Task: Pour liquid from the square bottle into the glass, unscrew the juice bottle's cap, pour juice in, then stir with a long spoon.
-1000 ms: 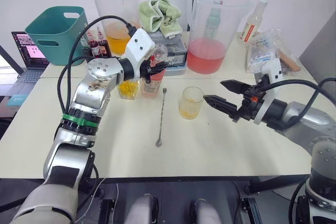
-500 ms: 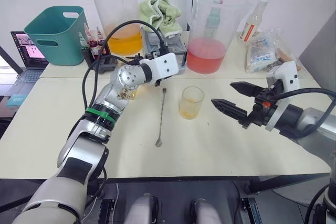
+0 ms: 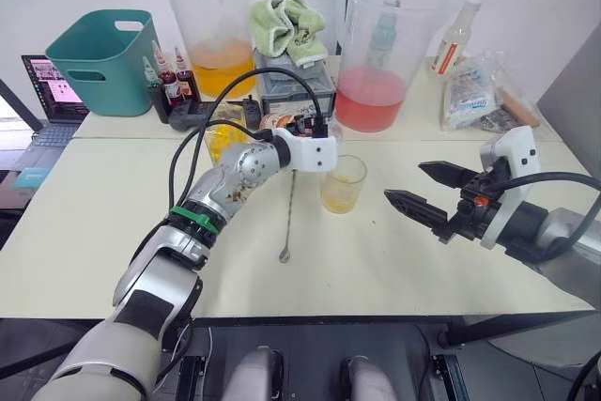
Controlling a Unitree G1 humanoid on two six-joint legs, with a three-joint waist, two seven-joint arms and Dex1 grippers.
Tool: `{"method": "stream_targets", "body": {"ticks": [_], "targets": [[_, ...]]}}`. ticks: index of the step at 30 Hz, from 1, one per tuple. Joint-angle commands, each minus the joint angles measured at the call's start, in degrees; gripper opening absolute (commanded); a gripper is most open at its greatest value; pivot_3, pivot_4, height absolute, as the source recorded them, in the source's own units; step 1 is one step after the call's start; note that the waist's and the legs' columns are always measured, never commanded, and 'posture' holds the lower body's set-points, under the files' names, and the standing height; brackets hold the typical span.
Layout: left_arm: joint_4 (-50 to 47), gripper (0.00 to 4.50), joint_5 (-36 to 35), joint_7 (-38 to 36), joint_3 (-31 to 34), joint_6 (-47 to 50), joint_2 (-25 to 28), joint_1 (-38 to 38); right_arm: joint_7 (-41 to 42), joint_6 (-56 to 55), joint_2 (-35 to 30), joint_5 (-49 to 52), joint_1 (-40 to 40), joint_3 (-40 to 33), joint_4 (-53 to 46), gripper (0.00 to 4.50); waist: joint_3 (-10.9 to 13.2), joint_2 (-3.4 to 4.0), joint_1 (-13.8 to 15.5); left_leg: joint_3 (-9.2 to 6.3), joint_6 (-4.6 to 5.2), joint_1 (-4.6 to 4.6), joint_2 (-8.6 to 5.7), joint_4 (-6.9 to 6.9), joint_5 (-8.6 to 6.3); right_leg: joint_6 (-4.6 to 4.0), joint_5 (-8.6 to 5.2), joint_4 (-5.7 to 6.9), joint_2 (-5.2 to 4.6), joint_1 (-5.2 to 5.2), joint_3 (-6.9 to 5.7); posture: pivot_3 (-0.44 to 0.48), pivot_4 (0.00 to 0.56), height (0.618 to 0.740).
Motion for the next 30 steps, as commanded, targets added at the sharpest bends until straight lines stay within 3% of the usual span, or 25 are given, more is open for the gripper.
{"method": "stream_targets", "body": {"ticks": [1,30], "targets": [[-3.5,1.62,1.7,3.1,1.3,-1.3,0.1,-2.0,-0.6,-2.2,-0.9,0.8,-0.5,-1.4,-0.9,4.47,0.0,0.0,0.1,0.0,0.0,0.0,0.0,0.0,0.0,0.0,0.0,0.0,0.0,0.0,0.0,0.0,0.15,0.736],[-2.5,1.62,12.3,5.8,-4.0,0.4,-3.5,-3.5,-7.6,-4.4,-0.7,3.7,-0.7,0.8,-1.8,4.47,0.0,0.0,0.4,0.01,0.0,0.0,-0.02,0.04,0.0,0.02,0.01,0.04,0.0,0.0,0.0,0.0,0.15,0.736]]}}
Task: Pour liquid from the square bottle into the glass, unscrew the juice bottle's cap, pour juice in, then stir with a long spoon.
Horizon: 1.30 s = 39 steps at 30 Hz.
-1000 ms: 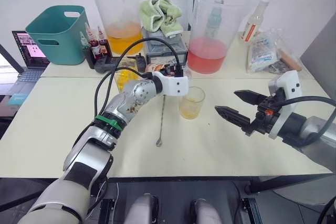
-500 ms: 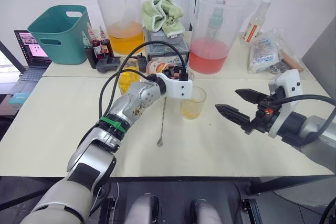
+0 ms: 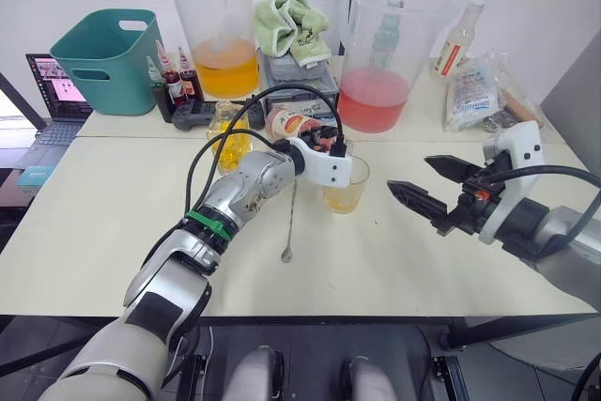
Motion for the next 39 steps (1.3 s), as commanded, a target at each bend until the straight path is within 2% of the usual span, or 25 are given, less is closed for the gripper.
{"method": "stream_targets", "body": {"ticks": [1,9,33,37,39], "targets": [[-0.8,1.62,1.4,2.4,-0.1,-1.8,-0.7,-4.4,-0.8,-2.0,-0.5,1.3,-0.7,-0.3,-1.7,4.47,0.0,0.0,0.0,0.0,0.0,0.0,0.0,0.0,0.0,0.0,0.0,0.0,0.0,0.0,0.0,0.0,0.15,0.736],[2.3,1.62,2.6,4.3,-0.7,-2.6,-0.5,-6.7,-1.6,-2.8,-0.6,1.7,-0.4,0.2,-1.7,4.47,0.0,0.0,0.0,0.0,0.01,-0.01,0.01,0.02,0.0,0.0,0.0,0.02,0.0,0.0,0.0,0.0,0.15,0.736],[2.6,1.62,4.3,5.4,-0.2,-2.2,-0.4,-7.8,-1.4,-4.4,-0.3,0.8,-0.9,1.9,-0.7,4.47,0.0,0.0,0.0,0.0,0.01,-0.01,0.0,0.03,0.0,0.01,0.0,0.05,0.0,0.0,0.0,0.0,0.15,0.736],[2.6,1.62,2.5,4.3,0.9,-1.6,-0.9,-7.7,-1.3,-4.8,-0.4,0.7,-0.8,2.2,-0.6,4.47,0.0,0.0,0.0,0.0,0.01,-0.01,0.0,0.04,0.0,0.01,0.0,0.05,0.0,0.0,0.0,0.0,0.15,0.736],[2.4,1.62,-1.5,1.5,2.8,-0.6,-1.8,-7.1,-1.2,-4.9,-0.4,0.6,-0.7,2.4,-0.6,4.47,0.0,0.0,0.0,0.0,0.01,-0.01,0.0,0.04,0.0,0.01,0.0,0.06,0.0,0.0,0.0,0.0,0.15,0.736]]}}
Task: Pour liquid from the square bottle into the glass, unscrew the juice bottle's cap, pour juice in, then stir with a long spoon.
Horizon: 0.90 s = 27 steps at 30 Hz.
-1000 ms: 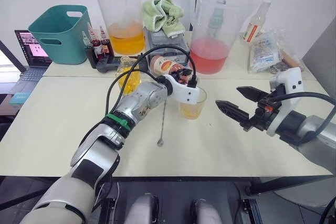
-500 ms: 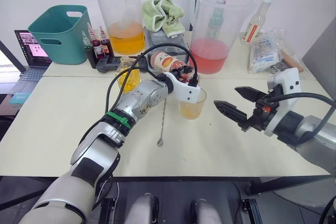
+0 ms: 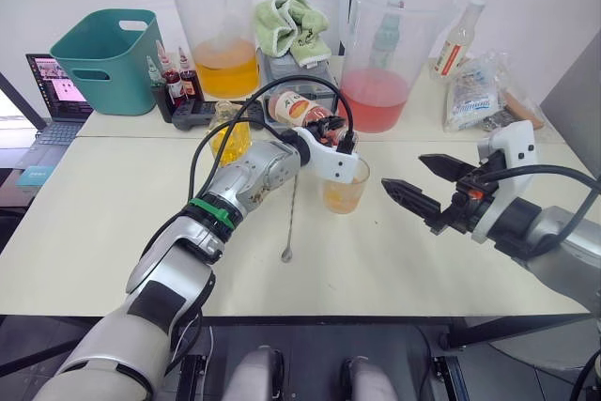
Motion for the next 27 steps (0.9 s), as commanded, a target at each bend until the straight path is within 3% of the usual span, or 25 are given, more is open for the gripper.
{"method": "stream_targets", "body": {"ticks": [1,6,11,14,19,27], "targets": [[-2.3,1.62,-6.2,-2.7,4.8,1.4,-1.4,-2.2,0.3,-1.6,-0.5,-0.2,-0.7,-0.3,-0.7,4.47,0.0,0.0,0.0,0.0,0.0,0.0,0.0,0.0,0.0,0.0,0.0,0.0,0.0,0.0,0.0,0.0,0.15,0.736],[-4.6,1.62,-14.9,-9.1,9.1,4.2,-2.7,-1.1,1.1,-1.9,-0.7,-0.7,-1.0,0.2,-0.3,4.47,0.0,0.0,-0.2,0.0,0.0,0.0,0.01,0.02,0.0,0.0,0.0,0.01,0.0,0.0,0.0,0.0,0.15,0.736],[-6.5,1.62,-17.7,-10.5,11.3,5.9,-1.3,-0.9,2.6,-2.0,-0.7,-1.7,-2.1,1.1,0.7,4.47,0.0,0.0,-0.2,0.0,0.0,0.0,0.0,0.02,0.0,0.0,0.0,0.02,0.01,-0.01,0.0,0.0,0.15,0.736],[-9.3,1.62,-23.7,-12.3,15.7,10.2,-2.2,-0.8,4.5,-1.7,-0.7,-1.3,-3.4,1.6,2.0,4.47,0.0,0.0,-0.1,-0.01,0.0,0.01,0.0,0.03,0.0,0.0,0.0,0.03,0.01,0.0,0.0,0.0,0.15,0.736],[-18.4,1.62,-37.9,-17.0,24.8,24.0,-4.9,-0.2,11.0,-2.5,-2.6,-2.5,-6.0,1.6,4.8,4.47,0.0,0.0,-0.1,-0.03,0.0,-0.01,0.0,0.07,0.0,0.01,0.0,0.04,0.01,0.0,0.0,0.0,0.15,0.736],[-38.0,1.62,-56.7,-17.5,37.5,55.9,-1.7,3.4,29.1,-6.7,-7.7,-9.2,-7.9,3.1,12.6,4.47,0.0,0.01,-1.4,-0.08,0.0,0.03,0.01,0.06,0.0,0.0,0.0,0.1,0.05,0.01,0.0,0.0,0.15,0.736]]}}
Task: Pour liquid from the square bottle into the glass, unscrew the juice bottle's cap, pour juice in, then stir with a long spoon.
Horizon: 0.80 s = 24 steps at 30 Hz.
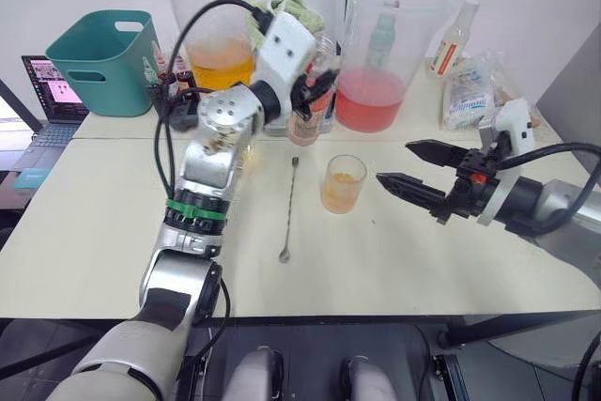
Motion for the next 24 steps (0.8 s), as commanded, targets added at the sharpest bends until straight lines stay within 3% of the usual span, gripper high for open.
{"method": "stream_targets", "body": {"ticks": [1,6,11,15,21,24], "targets": [[-11.3,1.62,-7.3,-0.2,4.5,12.6,3.6,1.0,8.5,-3.2,-2.5,-3.0,-0.8,-0.5,2.5,4.47,0.0,0.0,-0.4,0.0,0.0,0.0,0.0,0.0,0.0,0.0,0.0,0.0,0.01,0.0,0.0,0.0,0.15,0.736],[-26.2,1.62,-12.3,1.0,7.4,21.3,8.7,8.9,18.5,-5.7,-5.0,-7.9,-1.8,1.7,7.5,4.47,0.0,0.01,-0.5,0.0,-0.02,0.03,0.02,-0.01,0.01,0.0,0.0,0.01,0.02,0.01,0.05,0.0,0.15,0.736],[-34.0,1.62,-15.9,2.4,11.4,29.2,15.2,15.8,23.9,-6.4,-4.9,-10.5,-5.1,3.7,11.9,4.47,0.0,0.01,-0.4,-0.02,-0.06,0.06,0.02,0.0,0.04,0.0,0.0,-0.02,0.02,0.04,0.07,0.0,0.15,0.736],[-31.9,1.62,-18.5,7.6,23.3,35.6,16.7,16.9,26.8,-7.3,-3.5,-13.0,-7.6,6.3,14.2,4.47,0.0,-0.03,-0.3,-0.04,-0.09,0.13,0.02,0.0,0.05,0.0,0.0,-0.04,0.03,0.1,0.05,0.0,0.15,0.736],[-29.4,1.62,-18.1,8.7,27.8,33.4,23.5,21.7,29.3,-7.5,-2.1,-15.4,-10.0,7.7,16.3,4.47,0.0,-0.04,-0.2,-0.02,-0.13,0.19,0.0,-0.05,0.06,-0.01,0.0,-0.01,0.02,0.1,0.06,0.0,0.15,0.736],[-23.6,1.62,-15.7,10.6,27.9,29.0,25.1,21.6,29.9,-6.8,-1.2,-15.4,-10.7,8.0,16.2,4.47,0.0,-0.08,0.4,-0.04,-0.16,0.18,-0.01,-0.03,0.08,-0.01,0.0,-0.04,0.0,0.14,0.03,0.0,0.15,0.736]]}}
